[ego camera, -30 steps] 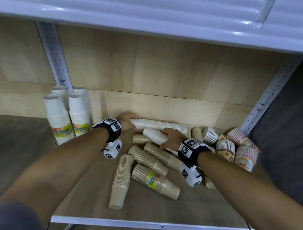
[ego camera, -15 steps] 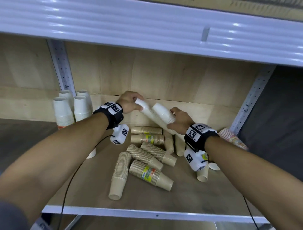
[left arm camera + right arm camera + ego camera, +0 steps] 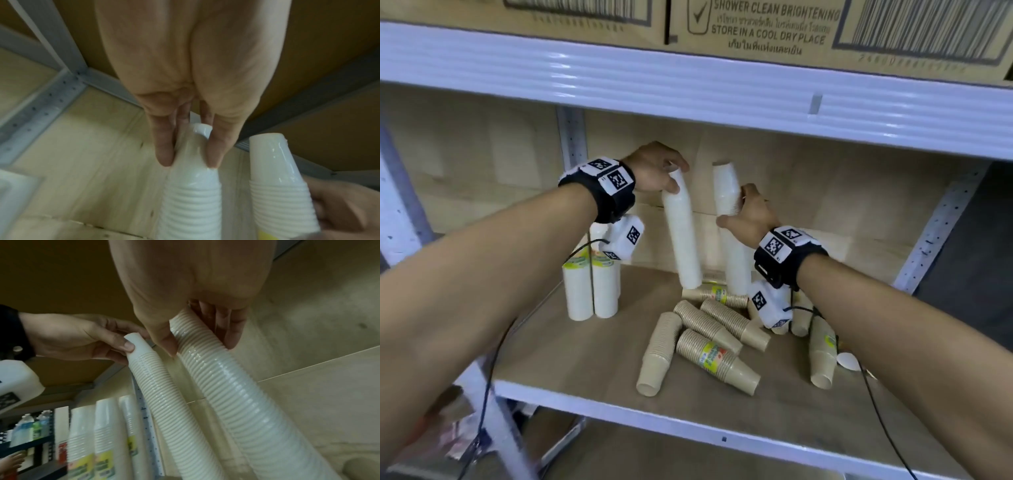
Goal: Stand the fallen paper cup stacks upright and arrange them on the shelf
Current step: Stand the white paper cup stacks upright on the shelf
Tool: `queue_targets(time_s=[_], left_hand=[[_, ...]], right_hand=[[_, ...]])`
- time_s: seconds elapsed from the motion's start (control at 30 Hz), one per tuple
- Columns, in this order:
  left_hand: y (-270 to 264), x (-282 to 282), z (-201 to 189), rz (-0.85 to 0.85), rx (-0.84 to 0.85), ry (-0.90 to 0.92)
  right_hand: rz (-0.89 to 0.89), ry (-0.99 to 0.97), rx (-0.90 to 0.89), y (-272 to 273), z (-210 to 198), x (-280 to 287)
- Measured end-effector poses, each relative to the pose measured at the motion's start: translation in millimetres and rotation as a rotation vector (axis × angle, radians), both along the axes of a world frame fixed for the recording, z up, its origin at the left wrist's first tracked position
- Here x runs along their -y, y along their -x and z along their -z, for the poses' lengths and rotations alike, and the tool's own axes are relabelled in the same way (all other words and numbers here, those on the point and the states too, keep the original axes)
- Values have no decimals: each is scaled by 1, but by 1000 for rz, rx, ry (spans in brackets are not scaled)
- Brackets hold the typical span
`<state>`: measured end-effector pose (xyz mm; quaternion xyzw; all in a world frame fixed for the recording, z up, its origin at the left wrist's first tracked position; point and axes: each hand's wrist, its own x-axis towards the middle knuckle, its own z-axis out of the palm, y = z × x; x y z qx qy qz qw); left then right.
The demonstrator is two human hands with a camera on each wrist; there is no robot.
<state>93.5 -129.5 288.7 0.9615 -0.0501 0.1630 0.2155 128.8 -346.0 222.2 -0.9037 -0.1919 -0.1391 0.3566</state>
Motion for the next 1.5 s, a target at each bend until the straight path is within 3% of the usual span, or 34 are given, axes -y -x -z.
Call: queue_targets(time_s=[0.43,0.7,1.17,1.5], left_hand=[[83,-76,7,-208,-238,-25],[109,-101,29,-274,-269,-13],[116,-113,56,-338,-210,-67],[116,-117,52,-337,-224,-62]], right_hand=[[-243,-99,-162,46,24,-105],[-354,-73,-249,65,52,-150],[-406,-44,-337,74,82,-176],[-377,-147,-224,64,48,-182]])
